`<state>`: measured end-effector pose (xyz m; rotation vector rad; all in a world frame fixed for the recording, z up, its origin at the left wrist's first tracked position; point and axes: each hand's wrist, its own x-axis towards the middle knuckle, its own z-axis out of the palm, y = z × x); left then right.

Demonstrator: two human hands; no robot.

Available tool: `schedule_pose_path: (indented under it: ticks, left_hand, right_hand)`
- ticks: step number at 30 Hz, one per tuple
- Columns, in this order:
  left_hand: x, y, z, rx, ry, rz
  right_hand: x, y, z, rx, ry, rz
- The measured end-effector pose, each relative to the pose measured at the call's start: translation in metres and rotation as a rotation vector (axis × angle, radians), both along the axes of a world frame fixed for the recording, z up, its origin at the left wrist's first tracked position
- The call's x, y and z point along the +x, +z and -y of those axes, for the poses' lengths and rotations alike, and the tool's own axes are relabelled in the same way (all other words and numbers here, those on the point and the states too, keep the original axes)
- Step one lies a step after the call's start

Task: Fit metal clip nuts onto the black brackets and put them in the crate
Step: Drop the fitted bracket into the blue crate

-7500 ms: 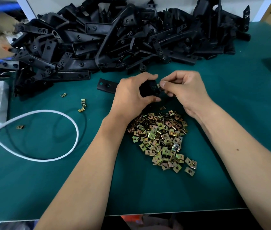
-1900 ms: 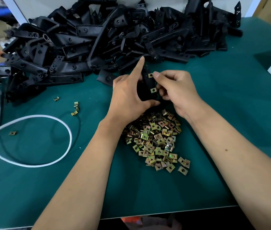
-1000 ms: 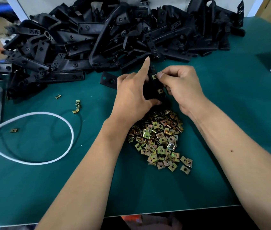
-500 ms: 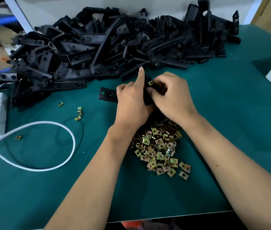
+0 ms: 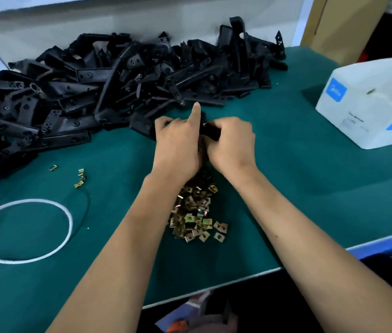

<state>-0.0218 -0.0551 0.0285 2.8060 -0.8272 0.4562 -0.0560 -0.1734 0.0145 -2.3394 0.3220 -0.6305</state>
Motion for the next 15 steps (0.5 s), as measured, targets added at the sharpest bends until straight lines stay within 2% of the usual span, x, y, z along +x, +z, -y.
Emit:
schedule_pose_path:
  ticks: [3, 9, 13, 15]
  left_hand:
    - [-0.018, 0.020, 0.042, 0.022, -0.093, 0.040]
    - [-0.086, 0.037, 0.168, -0.040, -0.446, 0.113]
    - [-0.155, 0.023, 0.249, 0.062, -0.650, 0.213]
    - [-0.197, 0.000, 0.283, 0.088, -0.774, 0.245]
  right_hand:
    - [-0.025, 0.007, 0.040, 0.081, -0.065, 0.126]
    - [-0.113, 0.012, 0.149, 0.182, -0.331, 0.382]
    - [-0.201, -0.005, 0.223, 0.218, -0.480, 0.432]
    - [-0.250, -0.024, 0.251, 0.233, -0.577, 0.395]
